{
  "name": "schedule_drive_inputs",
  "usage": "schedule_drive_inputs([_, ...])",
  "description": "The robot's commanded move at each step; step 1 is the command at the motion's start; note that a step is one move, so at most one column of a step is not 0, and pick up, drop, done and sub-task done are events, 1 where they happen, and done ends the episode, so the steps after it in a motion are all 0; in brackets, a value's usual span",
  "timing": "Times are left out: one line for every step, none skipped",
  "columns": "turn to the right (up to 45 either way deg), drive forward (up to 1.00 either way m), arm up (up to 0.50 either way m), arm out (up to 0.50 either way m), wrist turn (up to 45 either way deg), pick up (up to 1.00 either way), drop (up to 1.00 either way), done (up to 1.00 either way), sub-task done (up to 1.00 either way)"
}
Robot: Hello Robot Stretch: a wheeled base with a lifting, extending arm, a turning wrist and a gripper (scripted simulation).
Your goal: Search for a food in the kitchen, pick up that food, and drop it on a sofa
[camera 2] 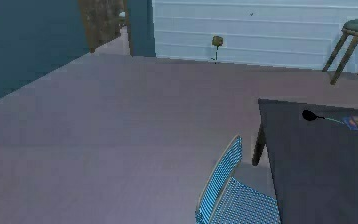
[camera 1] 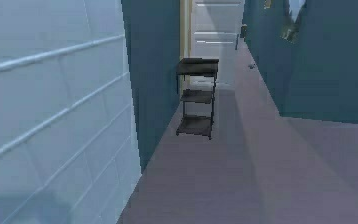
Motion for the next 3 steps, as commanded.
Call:
schedule_drive_inputs([-9.0,0.00,0.00,0.00,0.0,0.00,0.00,0.00,0.00])
schedule_drive_inputs([0.0,0.30,0.00,0.00,0.0,0.00,0.00,0.00,0.00])
schedule_drive_inputs([45.0,0.00,0.00,0.00,0.0,0.00,0.00,0.00,0.00])
